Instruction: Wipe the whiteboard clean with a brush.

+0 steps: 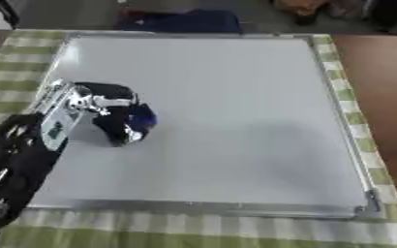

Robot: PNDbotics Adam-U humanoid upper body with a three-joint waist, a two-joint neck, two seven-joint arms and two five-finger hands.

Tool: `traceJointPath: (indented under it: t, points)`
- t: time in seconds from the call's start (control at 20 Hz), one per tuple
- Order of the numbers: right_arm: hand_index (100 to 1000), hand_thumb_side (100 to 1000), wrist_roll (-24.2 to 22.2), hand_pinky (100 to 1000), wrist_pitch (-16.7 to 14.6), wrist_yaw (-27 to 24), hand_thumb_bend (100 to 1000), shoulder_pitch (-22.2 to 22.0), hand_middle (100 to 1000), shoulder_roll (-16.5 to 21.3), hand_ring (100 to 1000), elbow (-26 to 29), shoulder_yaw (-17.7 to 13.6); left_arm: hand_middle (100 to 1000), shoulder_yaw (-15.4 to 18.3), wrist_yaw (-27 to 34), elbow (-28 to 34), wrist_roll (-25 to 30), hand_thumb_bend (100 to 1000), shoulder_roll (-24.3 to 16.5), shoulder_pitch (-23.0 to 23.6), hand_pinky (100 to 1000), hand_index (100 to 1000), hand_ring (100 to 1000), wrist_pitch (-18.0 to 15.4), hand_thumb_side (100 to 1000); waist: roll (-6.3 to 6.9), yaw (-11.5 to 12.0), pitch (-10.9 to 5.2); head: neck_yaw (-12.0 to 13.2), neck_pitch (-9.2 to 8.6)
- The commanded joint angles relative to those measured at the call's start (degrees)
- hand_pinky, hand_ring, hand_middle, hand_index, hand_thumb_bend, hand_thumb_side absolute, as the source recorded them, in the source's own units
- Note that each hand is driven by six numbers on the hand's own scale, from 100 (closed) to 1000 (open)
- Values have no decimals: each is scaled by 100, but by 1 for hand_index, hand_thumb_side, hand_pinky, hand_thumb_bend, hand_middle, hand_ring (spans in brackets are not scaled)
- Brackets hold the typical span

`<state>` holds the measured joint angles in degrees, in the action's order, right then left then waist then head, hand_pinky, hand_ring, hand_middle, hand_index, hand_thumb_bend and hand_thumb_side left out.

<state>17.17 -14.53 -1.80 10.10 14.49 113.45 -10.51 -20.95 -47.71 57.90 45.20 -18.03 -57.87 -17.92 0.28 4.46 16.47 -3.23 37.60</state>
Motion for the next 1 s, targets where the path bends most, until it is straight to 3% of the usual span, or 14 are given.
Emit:
traceJointPath:
  t: [0.05,0.6,1.0]
  points:
    - [536,910,1,586,13,17,100,55,406,72,557,114,-8,221,-131,128,240,198,100,14,-55,319,100,447,-86,576,3,-14,-90,24,-47]
    - [537,911,-4,585,27,-15,100,71,407,88,557,114,1,224,-856,296,1221,266,100,56,-65,327,100,454,-592,512,28,-16,-114,55,-30]
    - [537,914,-1,585,21,-32,100,76,408,93,557,114,-1,224,-1169,431,1652,222,100,13,-30,334,100,457,-927,505,27,-34,-122,78,-46]
